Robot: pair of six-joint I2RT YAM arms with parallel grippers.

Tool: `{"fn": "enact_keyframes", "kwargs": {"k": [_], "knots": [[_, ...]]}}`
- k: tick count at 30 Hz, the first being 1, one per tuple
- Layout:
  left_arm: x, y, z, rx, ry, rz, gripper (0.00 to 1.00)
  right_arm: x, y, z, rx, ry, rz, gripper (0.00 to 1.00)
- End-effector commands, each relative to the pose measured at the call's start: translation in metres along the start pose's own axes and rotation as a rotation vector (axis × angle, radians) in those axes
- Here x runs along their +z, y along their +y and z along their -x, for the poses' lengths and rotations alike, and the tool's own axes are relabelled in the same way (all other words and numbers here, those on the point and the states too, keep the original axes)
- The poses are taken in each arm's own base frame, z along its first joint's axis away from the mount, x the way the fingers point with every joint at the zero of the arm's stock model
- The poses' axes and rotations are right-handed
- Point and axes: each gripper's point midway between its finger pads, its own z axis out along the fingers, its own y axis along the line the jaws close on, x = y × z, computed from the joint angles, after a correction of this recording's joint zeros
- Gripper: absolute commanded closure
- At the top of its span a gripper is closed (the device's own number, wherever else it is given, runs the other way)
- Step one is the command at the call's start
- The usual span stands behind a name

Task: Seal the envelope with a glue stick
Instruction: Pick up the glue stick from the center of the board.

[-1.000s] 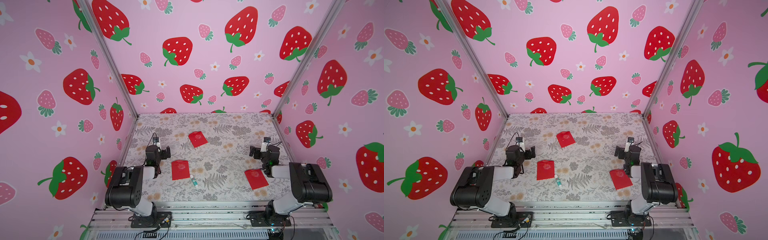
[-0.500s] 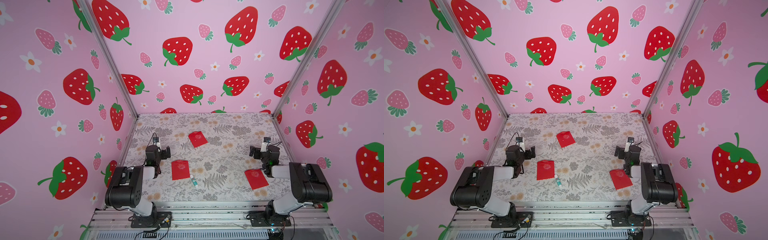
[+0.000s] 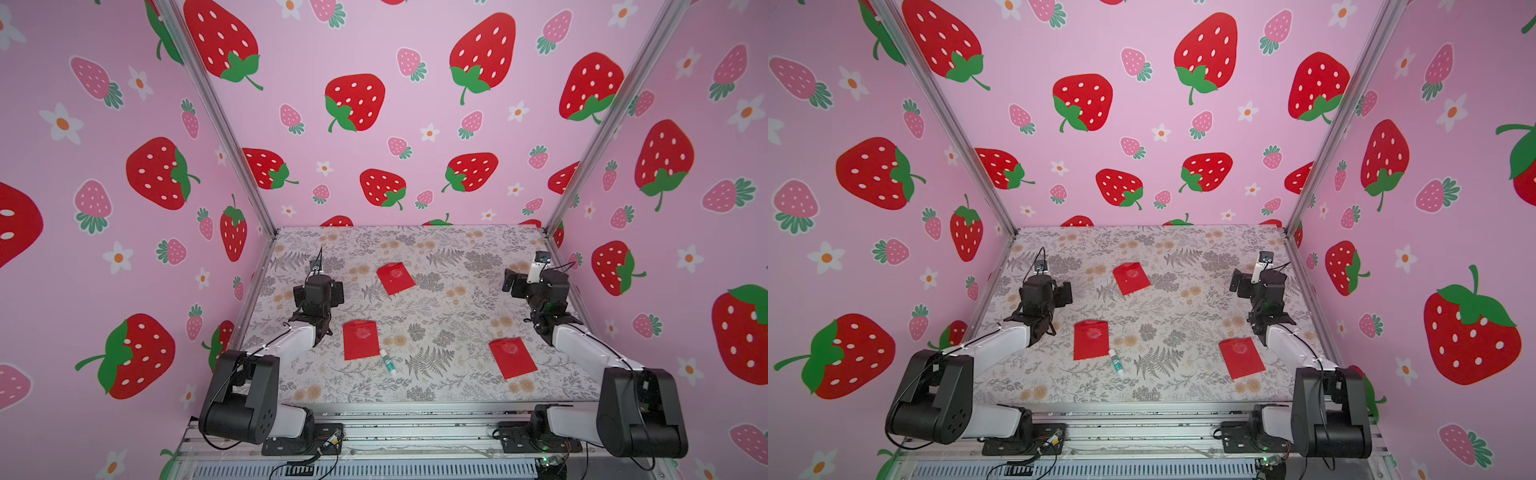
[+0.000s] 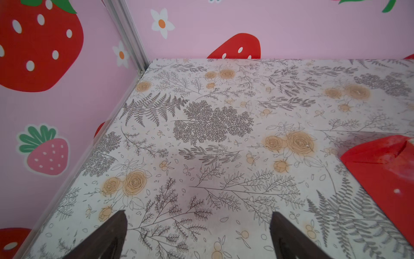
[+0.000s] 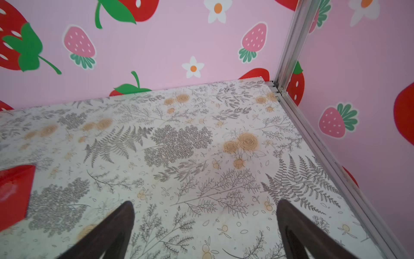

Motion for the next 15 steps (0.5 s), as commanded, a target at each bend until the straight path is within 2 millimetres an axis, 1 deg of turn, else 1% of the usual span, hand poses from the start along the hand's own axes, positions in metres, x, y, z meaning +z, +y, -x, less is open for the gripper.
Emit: {"fn": "enact_keyframes", "kwargs": {"k": [1,3,7,10,12,15], "knots": [[-0.021,0.011,0.006,-0.038,0.093,0.099,0.05,-0.006,0.007,-0.023,0.089,0.193,-0.001,0.01],[-0.032,-0.003,0.013,-0.037,0.109,0.043,0.05,-0.008,0.019,-0.028,0.136,0.287,0.034,0.02],[-0.058,-0.017,0.029,-0.055,0.169,-0.046,0.05,-0.016,0.049,-0.036,0.183,0.409,0.117,0.05],[-0.079,-0.019,0.048,-0.065,0.19,-0.107,0.05,-0.024,0.078,-0.048,0.175,0.502,0.19,0.06],[-0.093,-0.018,0.062,-0.053,0.193,-0.134,0.04,-0.031,0.096,-0.063,0.14,0.589,0.225,0.06],[-0.108,-0.019,0.074,-0.001,0.201,-0.177,0.04,-0.04,0.111,-0.081,0.104,0.676,0.242,0.06]]}}
